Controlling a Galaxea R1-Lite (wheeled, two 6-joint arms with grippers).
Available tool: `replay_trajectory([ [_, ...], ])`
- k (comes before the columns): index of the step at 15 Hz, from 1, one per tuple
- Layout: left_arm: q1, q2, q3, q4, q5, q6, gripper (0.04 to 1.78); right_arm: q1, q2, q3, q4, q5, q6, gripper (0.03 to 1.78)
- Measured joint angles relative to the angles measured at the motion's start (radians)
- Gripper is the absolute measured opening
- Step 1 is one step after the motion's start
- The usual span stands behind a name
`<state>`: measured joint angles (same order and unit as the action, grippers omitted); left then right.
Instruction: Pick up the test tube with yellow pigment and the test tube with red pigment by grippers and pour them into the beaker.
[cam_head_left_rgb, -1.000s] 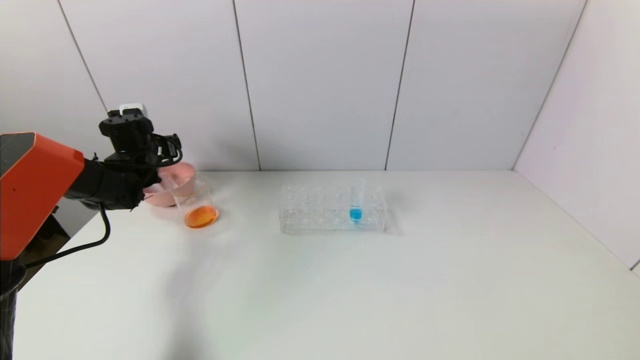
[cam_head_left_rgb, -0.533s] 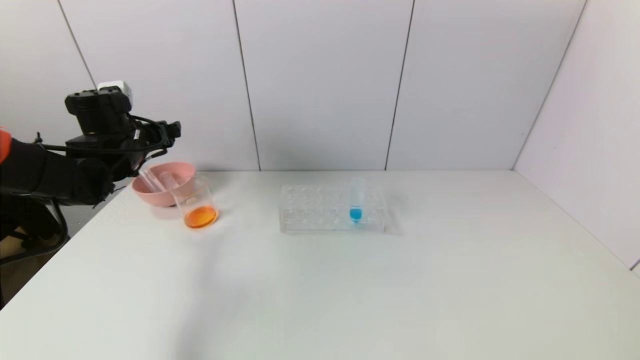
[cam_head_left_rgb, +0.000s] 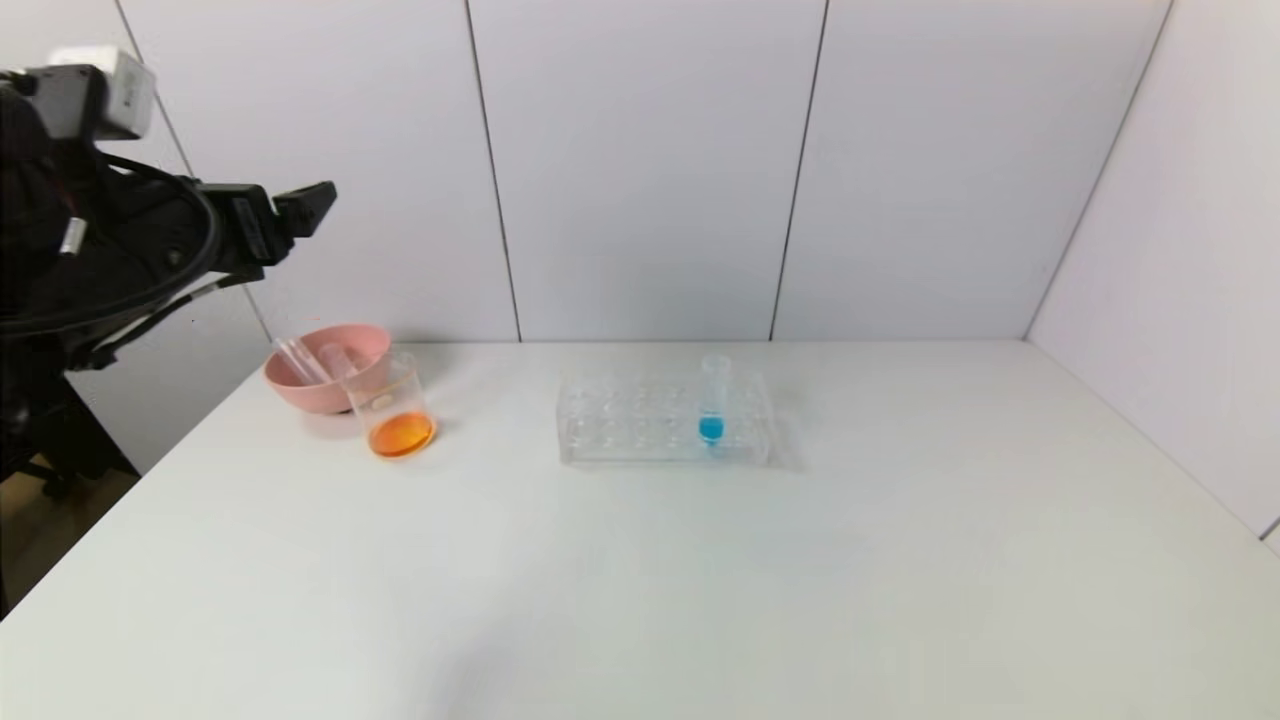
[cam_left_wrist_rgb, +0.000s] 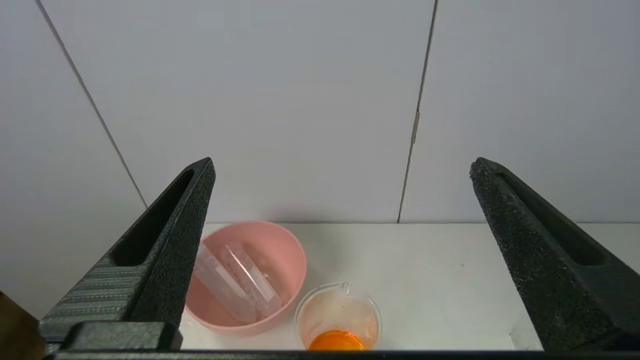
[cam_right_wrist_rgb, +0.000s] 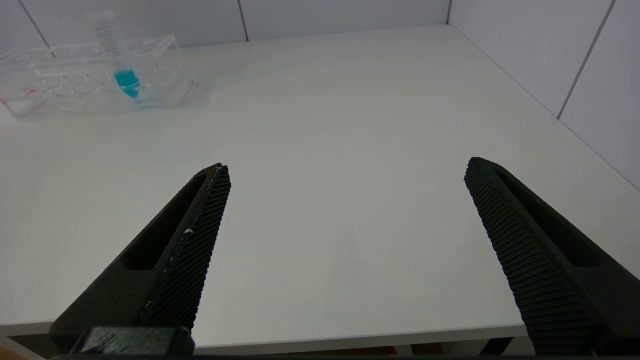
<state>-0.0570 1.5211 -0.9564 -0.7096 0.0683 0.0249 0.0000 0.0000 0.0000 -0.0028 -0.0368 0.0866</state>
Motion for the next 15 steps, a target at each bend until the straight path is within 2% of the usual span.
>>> replay_trajectory([
  [4, 0.000, -0.259, 0.076, 0.100, 0.044, 0.129, 1.78, 0.000, 0.000, 0.000, 0.000, 0.000, 0.000, 1.71],
  [7, 0.000, -0.497, 0.113, 0.230, 0.105, 0.216, 1.78, 0.000, 0.000, 0.000, 0.000, -0.001, 0.000, 1.71],
  [12, 0.000, -0.879, 0.165, 0.465, 0.200, 0.254, 1.78, 0.000, 0.000, 0.000, 0.000, 0.000, 0.000, 1.71],
  [15, 0.000, -1.075, 0.228, 0.511, 0.202, 0.257, 1.78, 0.000, 0.000, 0.000, 0.000, -0.001, 0.000, 1.71],
])
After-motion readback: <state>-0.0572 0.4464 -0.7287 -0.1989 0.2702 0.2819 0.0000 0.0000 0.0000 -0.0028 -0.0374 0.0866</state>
